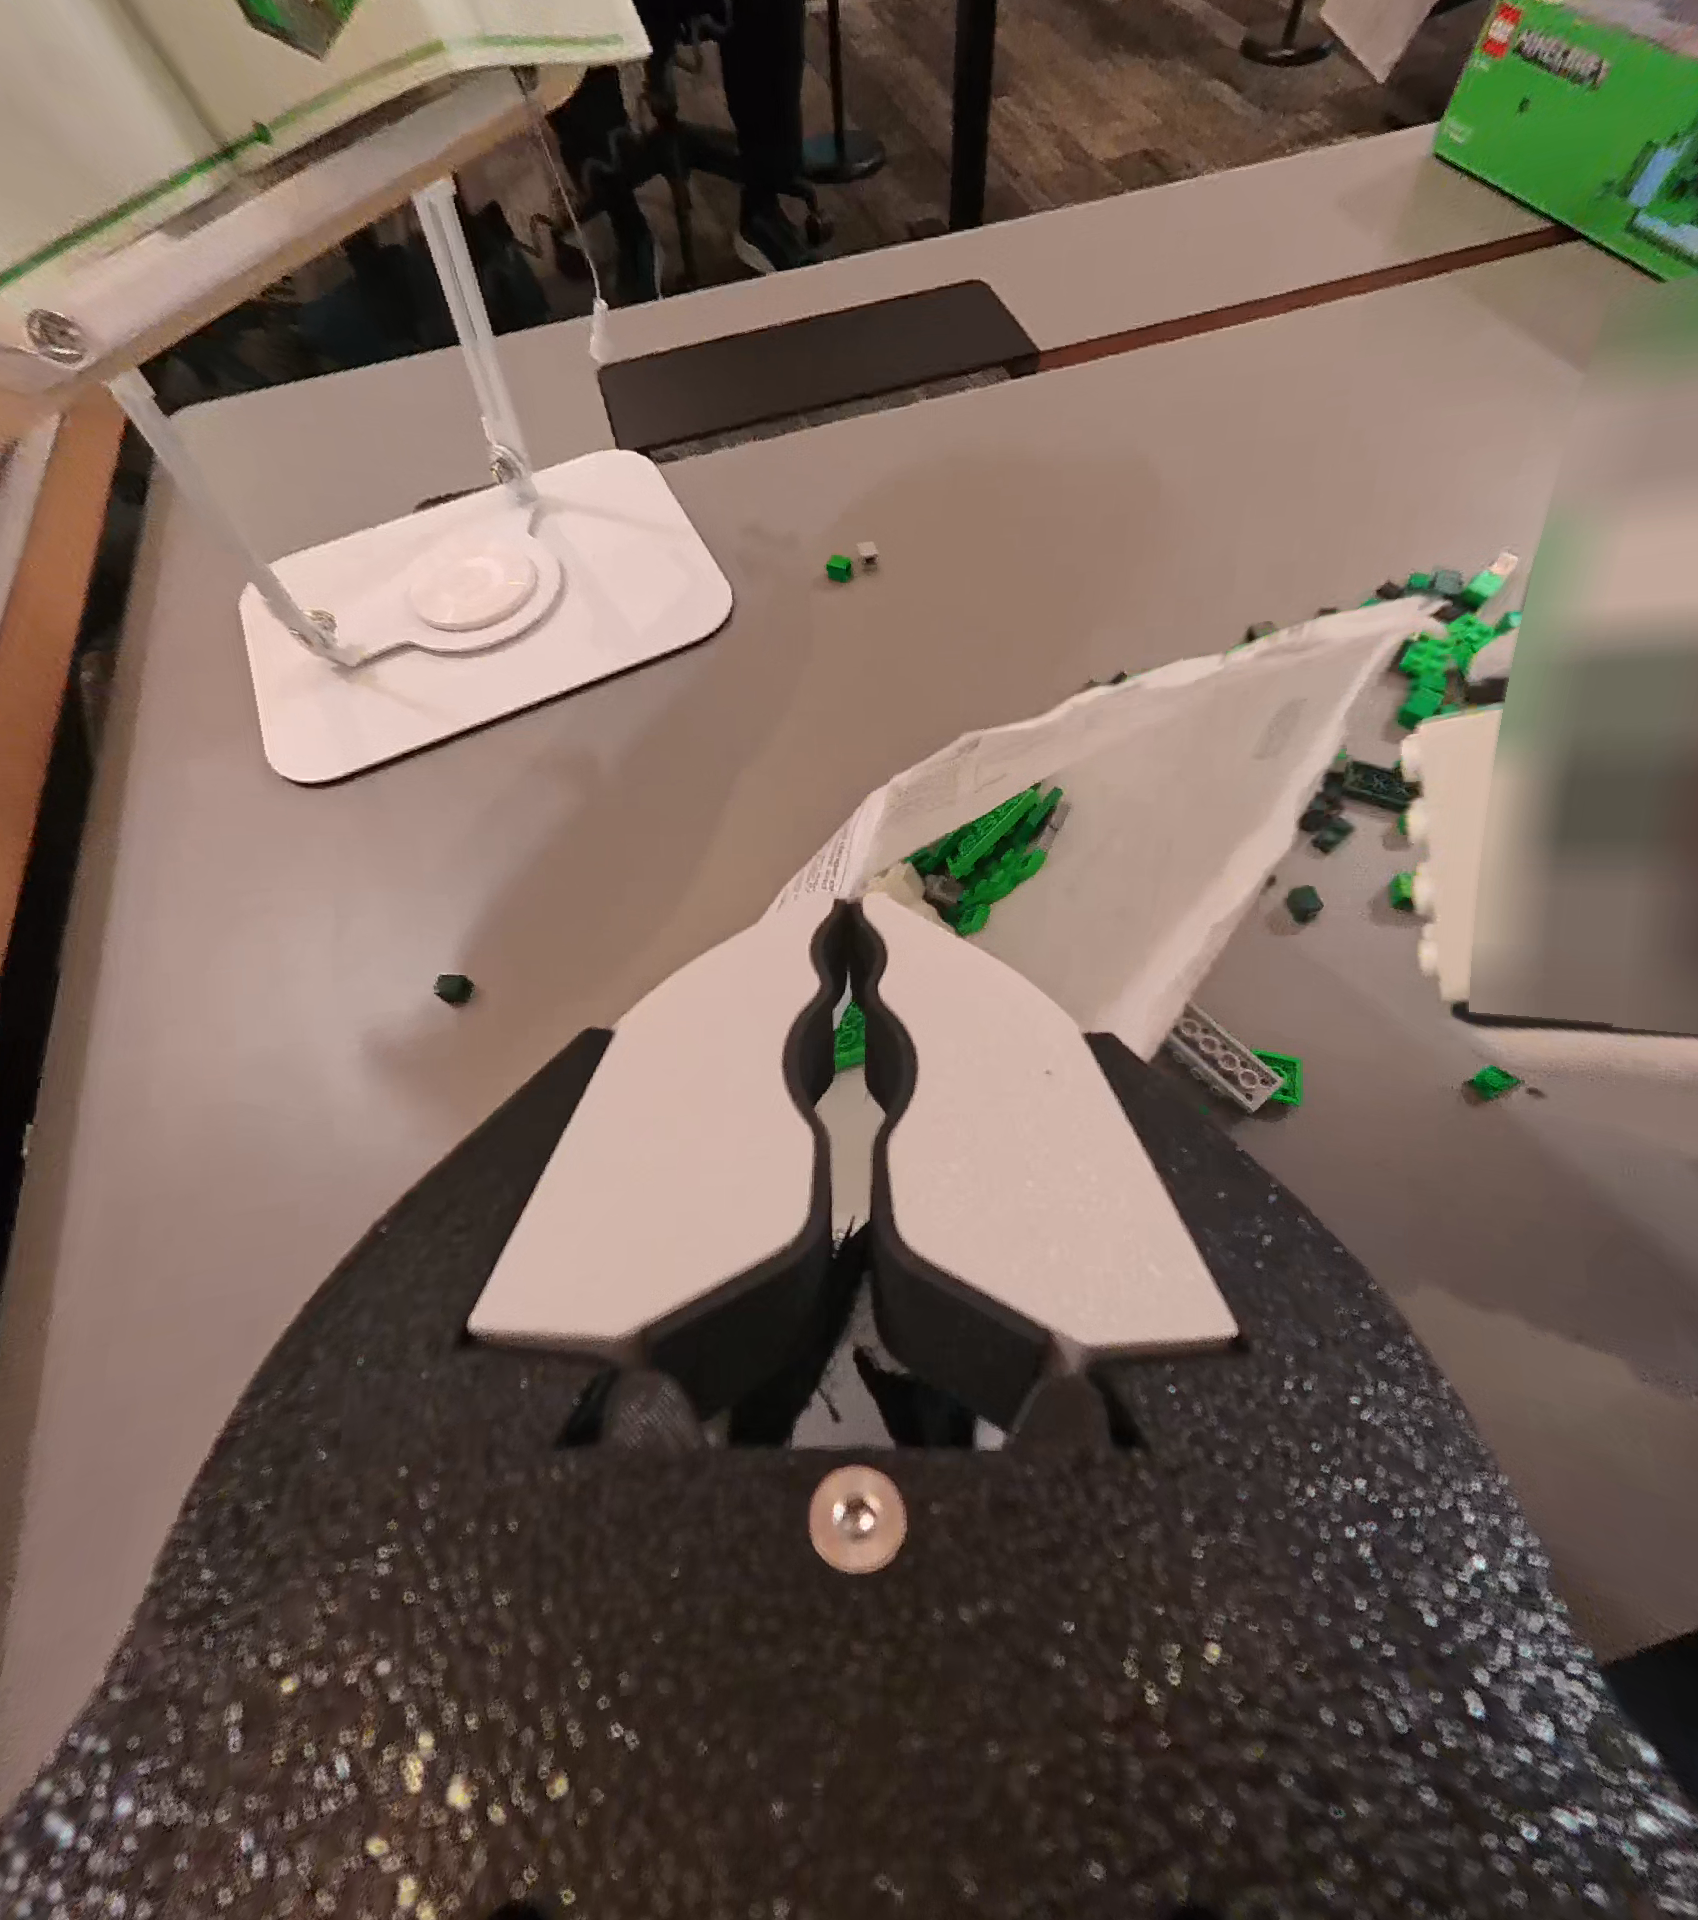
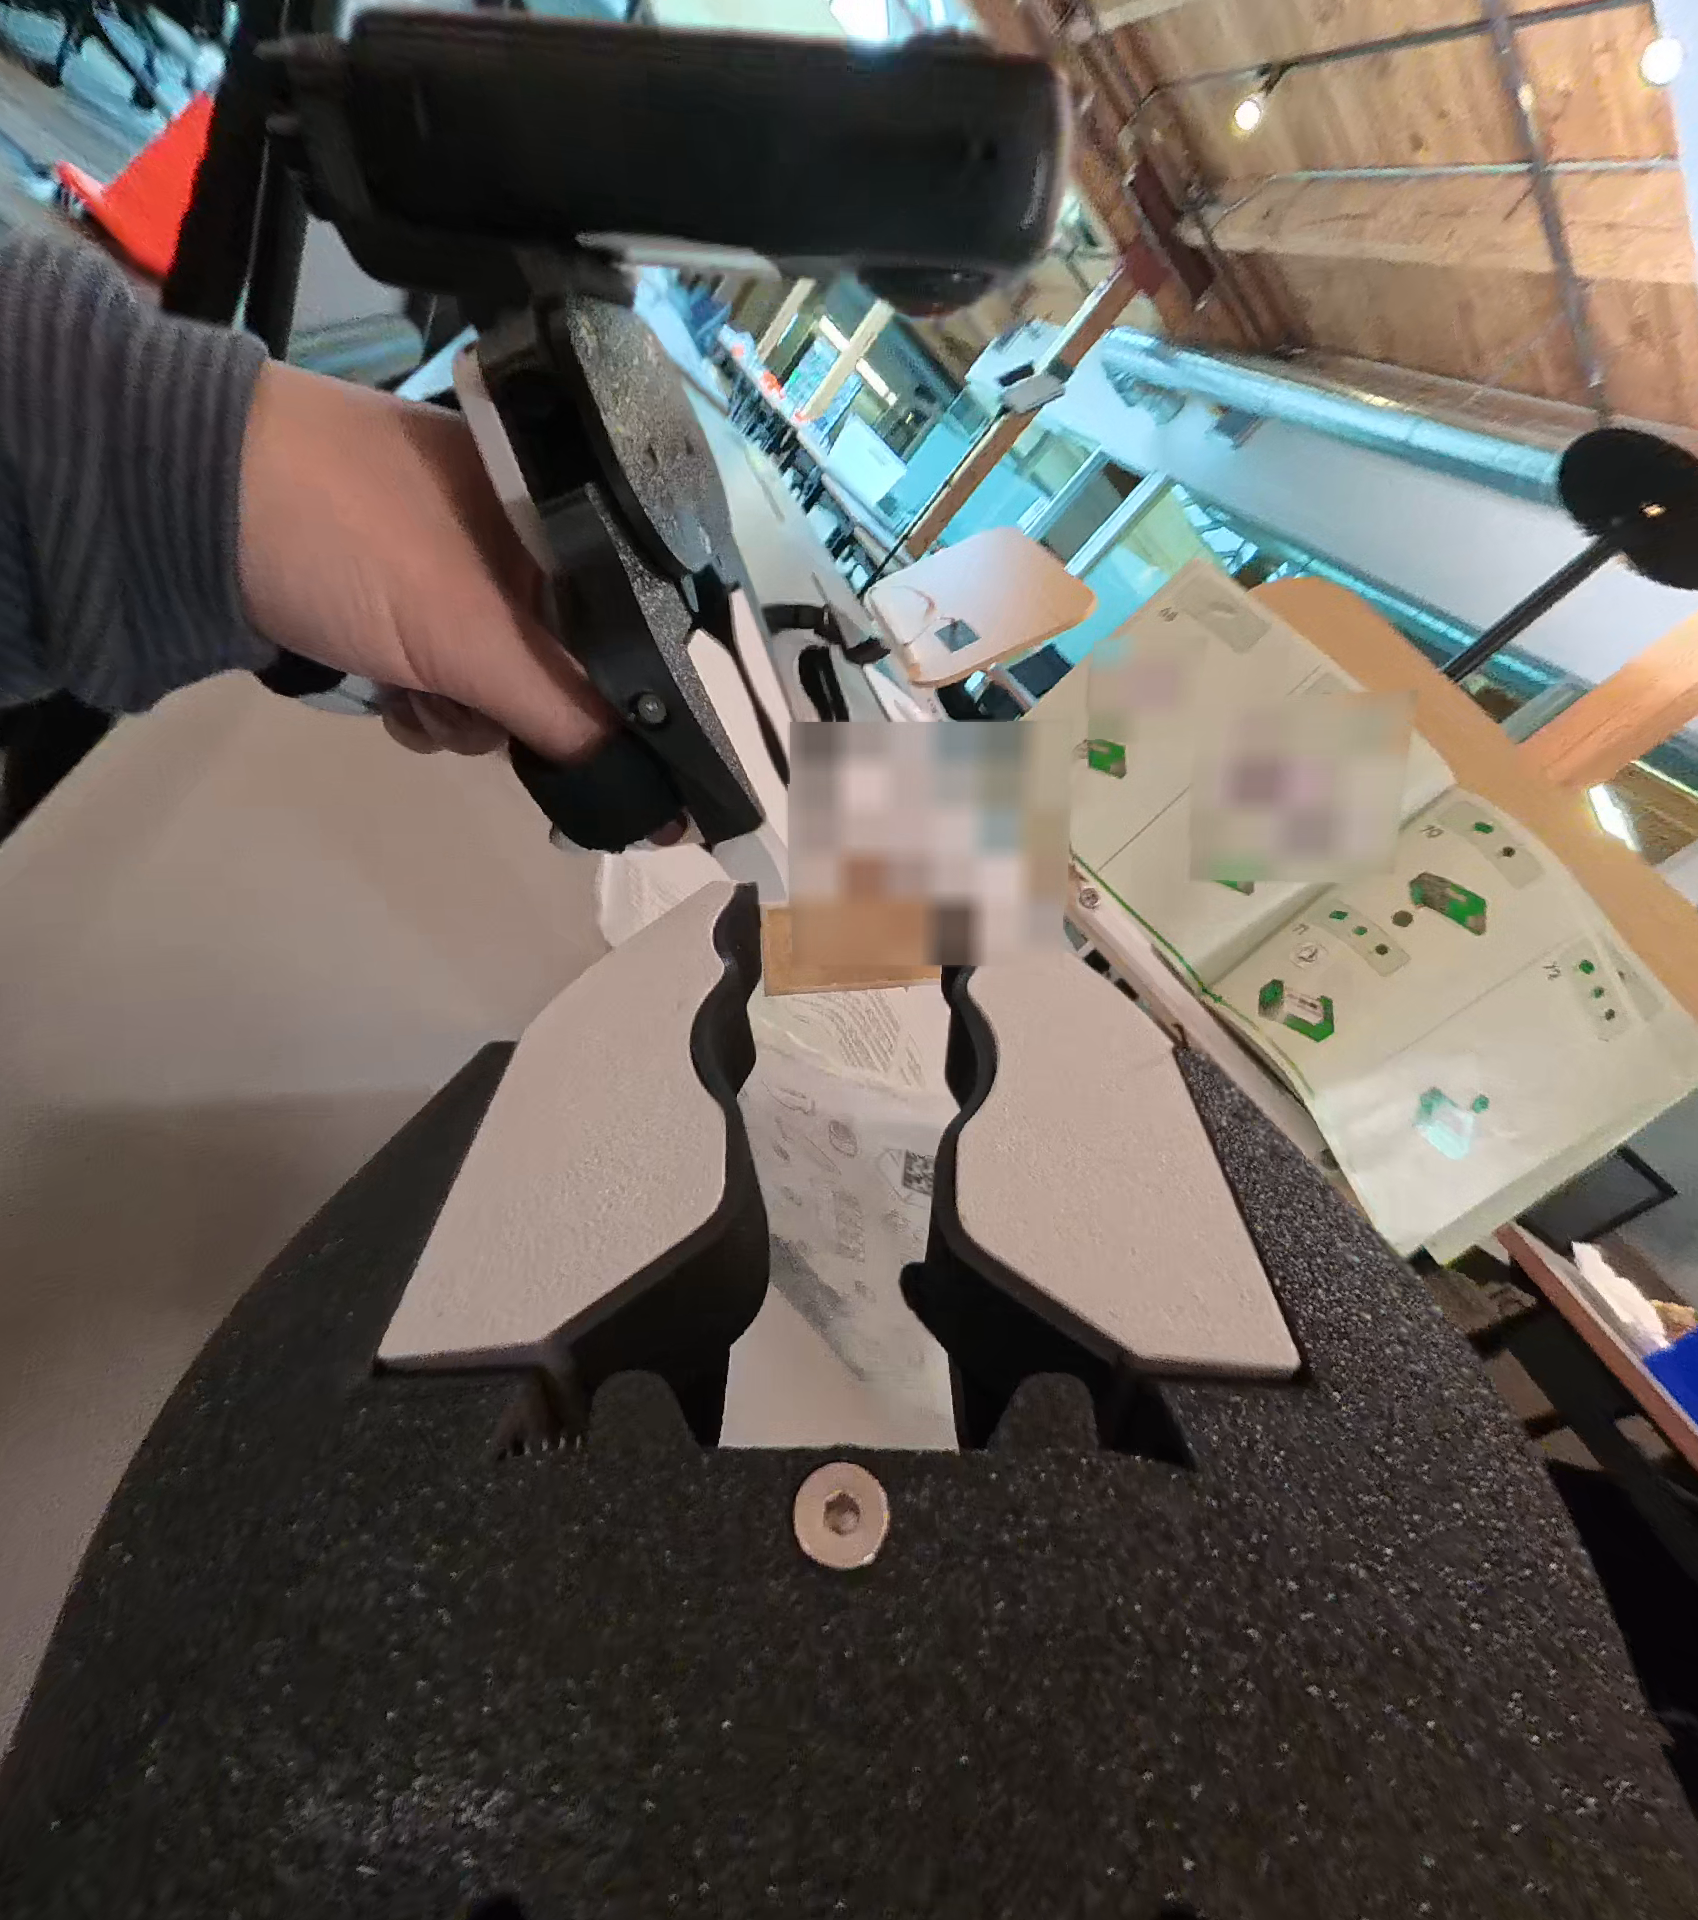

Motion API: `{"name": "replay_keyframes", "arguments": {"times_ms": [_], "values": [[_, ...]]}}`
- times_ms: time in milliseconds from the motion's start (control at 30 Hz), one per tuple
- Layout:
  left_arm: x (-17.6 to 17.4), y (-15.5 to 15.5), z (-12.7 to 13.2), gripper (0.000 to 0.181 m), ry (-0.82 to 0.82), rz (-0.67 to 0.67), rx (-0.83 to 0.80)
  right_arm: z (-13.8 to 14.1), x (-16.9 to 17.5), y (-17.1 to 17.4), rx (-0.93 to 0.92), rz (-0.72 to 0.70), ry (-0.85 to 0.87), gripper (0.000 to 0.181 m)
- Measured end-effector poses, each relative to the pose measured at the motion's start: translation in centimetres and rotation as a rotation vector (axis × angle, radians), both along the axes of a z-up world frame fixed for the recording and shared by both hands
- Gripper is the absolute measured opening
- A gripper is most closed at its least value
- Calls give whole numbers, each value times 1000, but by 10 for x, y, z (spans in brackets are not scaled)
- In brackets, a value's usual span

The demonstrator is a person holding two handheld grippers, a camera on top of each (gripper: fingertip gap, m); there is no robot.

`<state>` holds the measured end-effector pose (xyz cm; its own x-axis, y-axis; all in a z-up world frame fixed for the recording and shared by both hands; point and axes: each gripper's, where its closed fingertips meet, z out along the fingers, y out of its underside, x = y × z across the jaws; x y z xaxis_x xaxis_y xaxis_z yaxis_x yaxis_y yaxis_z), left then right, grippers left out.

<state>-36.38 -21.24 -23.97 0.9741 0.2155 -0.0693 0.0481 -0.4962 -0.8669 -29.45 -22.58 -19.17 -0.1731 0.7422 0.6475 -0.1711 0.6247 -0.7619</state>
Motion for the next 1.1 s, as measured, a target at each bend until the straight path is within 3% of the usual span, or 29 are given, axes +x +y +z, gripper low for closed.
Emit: {"name": "replay_keyframes", "arguments": {"times_ms": [400,667,1100], "values": [[15,8,-23,0,-161,-106,-50,-7,6,11,32,-80,103,33],[17,12,-22,0,-193,-122,-17,-12,8,1,86,-40,132,33],[25,14,-12,0,-290,-191,64,-32,-4,14,199,-148,107,33]]}}
